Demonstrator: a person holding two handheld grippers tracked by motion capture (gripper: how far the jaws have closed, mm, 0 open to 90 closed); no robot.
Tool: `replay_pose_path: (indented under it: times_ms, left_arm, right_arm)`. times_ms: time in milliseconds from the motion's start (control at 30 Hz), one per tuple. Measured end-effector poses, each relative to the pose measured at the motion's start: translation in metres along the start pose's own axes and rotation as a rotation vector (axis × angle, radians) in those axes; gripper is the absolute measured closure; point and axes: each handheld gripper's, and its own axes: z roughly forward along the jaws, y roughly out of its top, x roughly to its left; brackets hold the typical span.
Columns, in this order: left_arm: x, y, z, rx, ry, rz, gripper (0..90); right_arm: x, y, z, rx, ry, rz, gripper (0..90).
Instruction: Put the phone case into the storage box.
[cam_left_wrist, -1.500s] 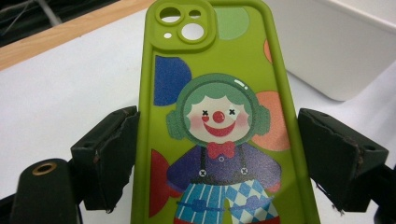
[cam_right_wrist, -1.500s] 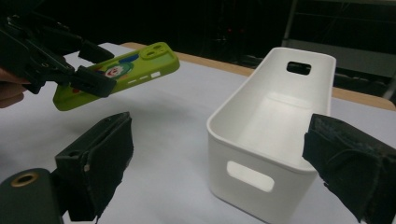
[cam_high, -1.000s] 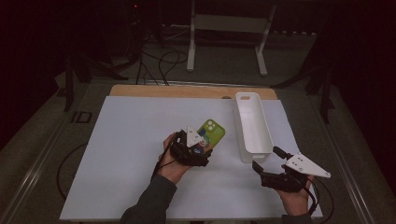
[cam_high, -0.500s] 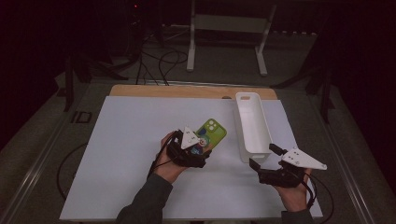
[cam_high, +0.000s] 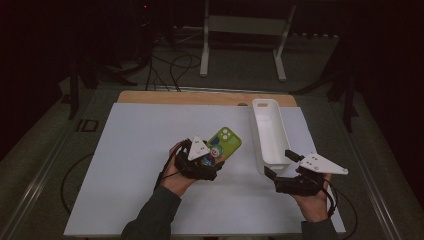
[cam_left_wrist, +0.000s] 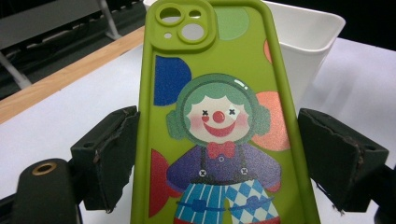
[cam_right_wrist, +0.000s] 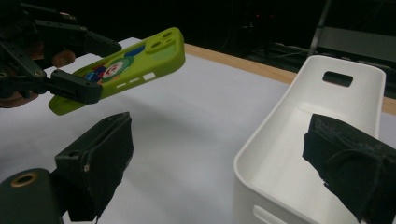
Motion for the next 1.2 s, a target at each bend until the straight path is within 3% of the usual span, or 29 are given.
replay_pose_path:
  times_ms: [567, 1200]
  left_arm:
    - [-0.001, 0.0, -0.004, -0.027, -0.068, 0.024, 16.0]
    - [-0.007, 0.004, -0.001, -0.04, -0.126, 0.048, 16.0]
  right_arm:
    - [0.0, 0.013, 0.006, 0.006, 0.023, -0.004, 8.0]
    - [0.001, 0.021, 0.018, 0.036, 0.068, 0.032, 8.0]
